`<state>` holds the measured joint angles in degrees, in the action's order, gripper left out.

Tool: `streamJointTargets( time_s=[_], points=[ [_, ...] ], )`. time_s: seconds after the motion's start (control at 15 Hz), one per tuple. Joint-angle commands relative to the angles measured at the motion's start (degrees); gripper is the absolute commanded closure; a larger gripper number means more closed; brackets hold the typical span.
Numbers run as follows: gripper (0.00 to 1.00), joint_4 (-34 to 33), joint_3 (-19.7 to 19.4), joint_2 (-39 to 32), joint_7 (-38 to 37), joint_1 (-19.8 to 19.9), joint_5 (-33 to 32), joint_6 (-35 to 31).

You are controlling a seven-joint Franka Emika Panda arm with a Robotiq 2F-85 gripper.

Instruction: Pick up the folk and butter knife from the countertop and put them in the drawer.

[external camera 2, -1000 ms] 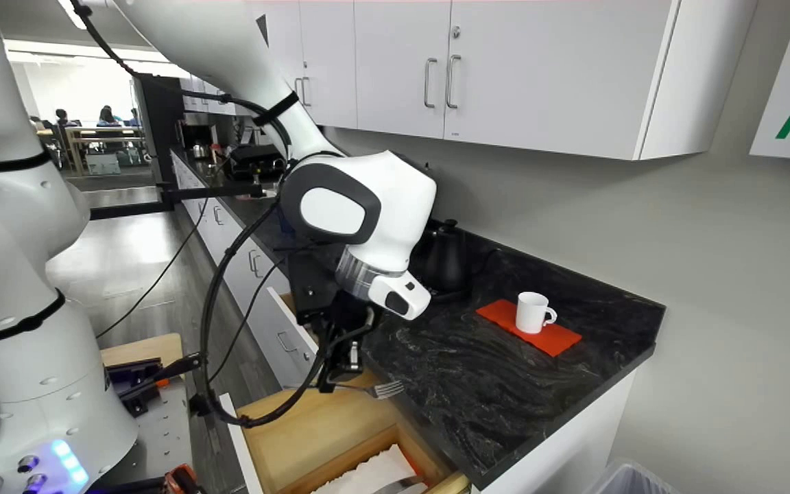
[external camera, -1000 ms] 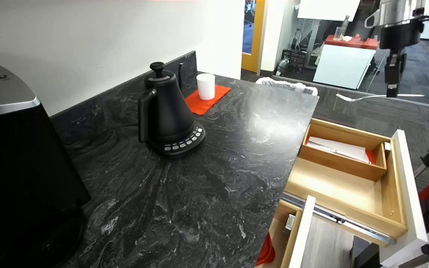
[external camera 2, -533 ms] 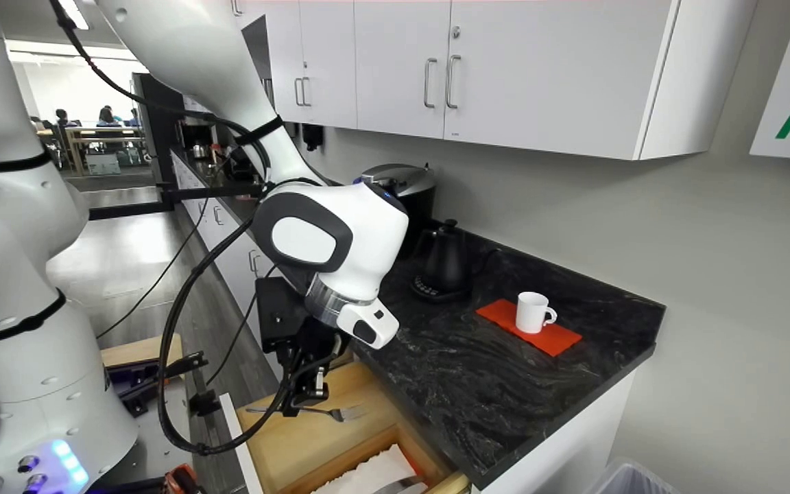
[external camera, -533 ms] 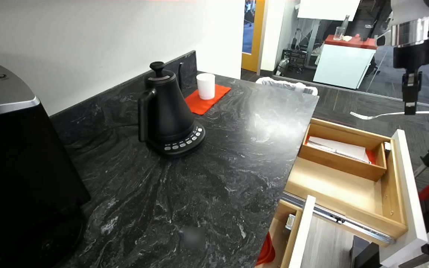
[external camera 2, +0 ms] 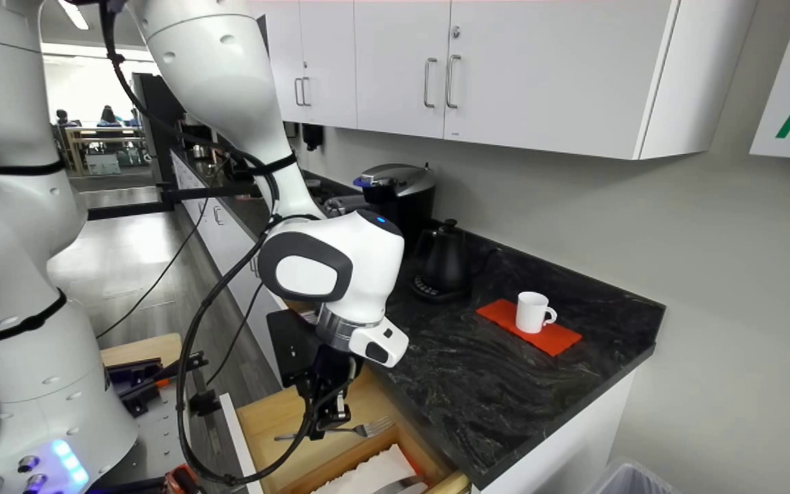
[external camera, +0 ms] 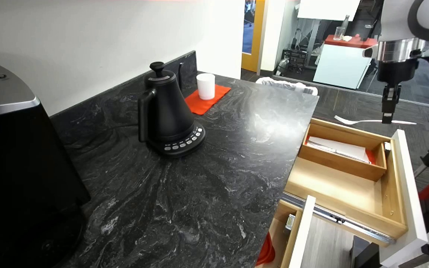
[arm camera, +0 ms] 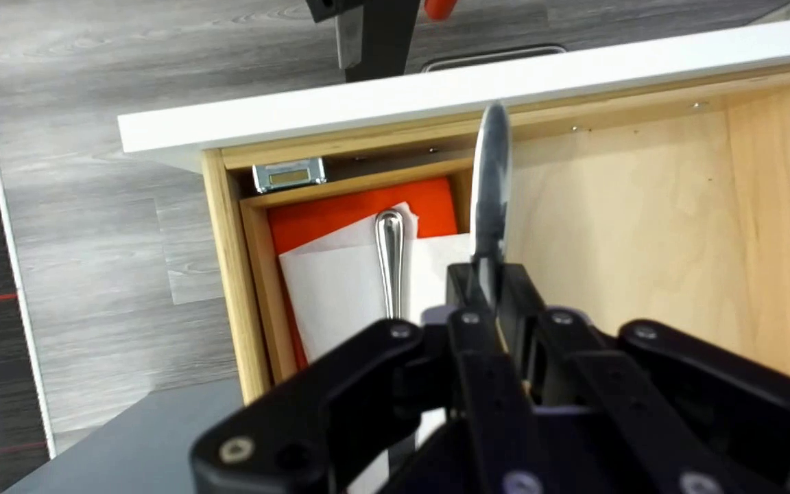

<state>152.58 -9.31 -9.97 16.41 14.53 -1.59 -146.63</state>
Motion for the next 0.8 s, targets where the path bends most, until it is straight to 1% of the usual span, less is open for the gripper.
streamJointTargets(
  time_s=[0.0,0.27,0.67,0.73],
  points=[
    [0.95,-1.08,-0.09,-3.72,3.09,0.49,0.40,-4.85],
    [0.95,-1.79,0.51,-6.17,4.95,1.08,0.19,-7.87],
    [0.95,-2.16,1.95,-7.94,8.08,2.57,0.54,-13.06],
    [0.64,-2.21,1.89,-8.03,7.88,2.50,0.29,-12.84]
  ],
)
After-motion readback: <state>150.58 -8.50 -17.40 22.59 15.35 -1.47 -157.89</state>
